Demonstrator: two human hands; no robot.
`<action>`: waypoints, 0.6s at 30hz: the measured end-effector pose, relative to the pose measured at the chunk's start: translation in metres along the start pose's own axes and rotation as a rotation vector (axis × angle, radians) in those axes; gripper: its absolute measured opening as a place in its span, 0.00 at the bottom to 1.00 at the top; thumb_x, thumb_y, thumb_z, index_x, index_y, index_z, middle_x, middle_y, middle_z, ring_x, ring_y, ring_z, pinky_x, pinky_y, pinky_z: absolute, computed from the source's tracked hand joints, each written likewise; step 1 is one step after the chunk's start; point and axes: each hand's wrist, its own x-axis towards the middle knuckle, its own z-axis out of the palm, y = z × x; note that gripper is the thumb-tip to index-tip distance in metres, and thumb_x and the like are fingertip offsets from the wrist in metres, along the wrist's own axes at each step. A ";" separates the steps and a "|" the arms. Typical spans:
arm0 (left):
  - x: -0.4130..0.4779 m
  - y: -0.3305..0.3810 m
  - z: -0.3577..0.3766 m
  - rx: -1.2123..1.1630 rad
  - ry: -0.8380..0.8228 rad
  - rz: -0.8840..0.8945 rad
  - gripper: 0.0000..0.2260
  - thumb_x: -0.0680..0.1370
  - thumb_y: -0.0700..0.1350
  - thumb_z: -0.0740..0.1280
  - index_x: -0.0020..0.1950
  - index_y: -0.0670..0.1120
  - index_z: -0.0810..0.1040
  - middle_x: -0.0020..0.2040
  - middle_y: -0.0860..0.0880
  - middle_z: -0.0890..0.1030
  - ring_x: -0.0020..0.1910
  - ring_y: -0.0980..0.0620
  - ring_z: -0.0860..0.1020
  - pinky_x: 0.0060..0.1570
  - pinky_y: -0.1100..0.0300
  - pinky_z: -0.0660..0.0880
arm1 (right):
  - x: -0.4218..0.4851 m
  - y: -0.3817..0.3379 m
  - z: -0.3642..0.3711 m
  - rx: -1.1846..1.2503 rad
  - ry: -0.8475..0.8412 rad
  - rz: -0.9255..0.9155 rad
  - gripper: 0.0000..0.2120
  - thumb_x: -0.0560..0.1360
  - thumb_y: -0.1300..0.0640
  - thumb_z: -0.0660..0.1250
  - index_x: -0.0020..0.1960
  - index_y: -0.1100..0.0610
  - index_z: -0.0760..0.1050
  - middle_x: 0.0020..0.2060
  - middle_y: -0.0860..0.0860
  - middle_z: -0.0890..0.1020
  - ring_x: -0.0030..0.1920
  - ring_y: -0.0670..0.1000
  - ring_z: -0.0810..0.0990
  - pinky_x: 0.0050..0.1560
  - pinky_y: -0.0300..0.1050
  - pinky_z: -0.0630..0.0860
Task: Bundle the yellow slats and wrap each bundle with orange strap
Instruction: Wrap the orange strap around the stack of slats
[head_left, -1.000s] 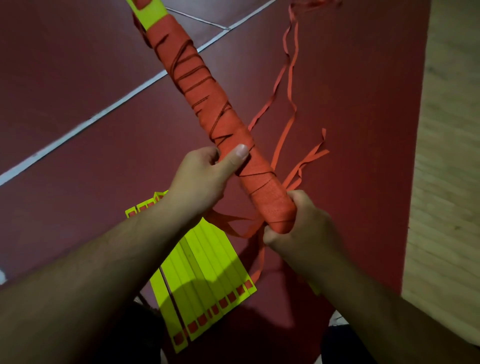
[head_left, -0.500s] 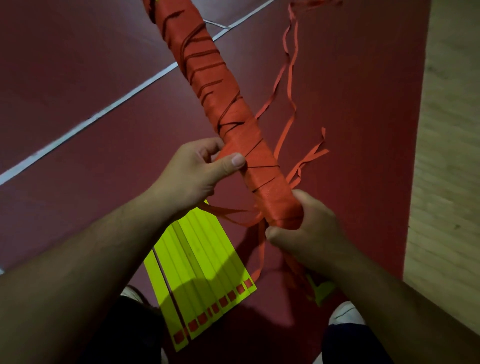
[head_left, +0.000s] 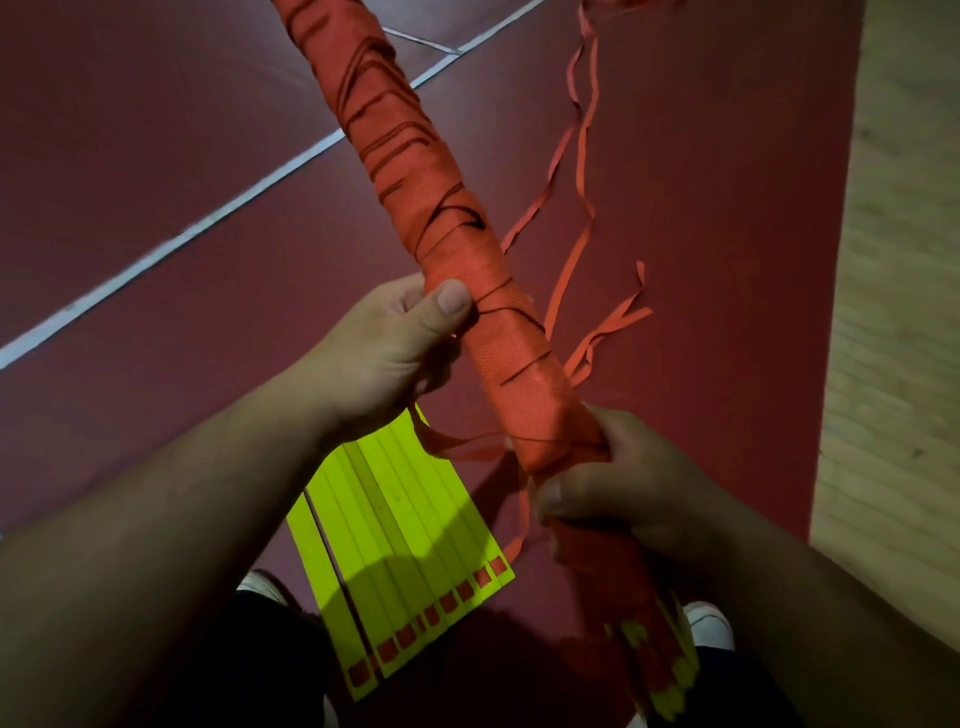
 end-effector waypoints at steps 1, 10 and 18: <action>-0.001 -0.001 0.001 -0.015 0.015 0.006 0.28 0.60 0.70 0.75 0.39 0.48 0.71 0.31 0.50 0.67 0.22 0.58 0.61 0.24 0.64 0.57 | 0.001 0.002 -0.002 0.036 -0.033 0.031 0.17 0.57 0.60 0.73 0.46 0.59 0.80 0.31 0.56 0.80 0.28 0.52 0.78 0.29 0.42 0.76; 0.002 -0.011 0.020 0.259 0.507 -0.085 0.31 0.63 0.72 0.71 0.36 0.44 0.72 0.22 0.54 0.63 0.21 0.56 0.59 0.23 0.62 0.55 | 0.011 0.004 -0.001 -0.598 0.342 0.039 0.25 0.67 0.49 0.78 0.61 0.46 0.72 0.43 0.42 0.82 0.39 0.37 0.80 0.37 0.28 0.73; 0.003 -0.013 0.022 0.256 0.349 -0.065 0.37 0.71 0.66 0.71 0.47 0.29 0.73 0.26 0.56 0.61 0.22 0.59 0.59 0.21 0.67 0.58 | 0.014 0.017 0.001 -0.798 0.529 -0.033 0.15 0.67 0.49 0.74 0.48 0.45 0.71 0.38 0.43 0.78 0.40 0.45 0.77 0.41 0.45 0.74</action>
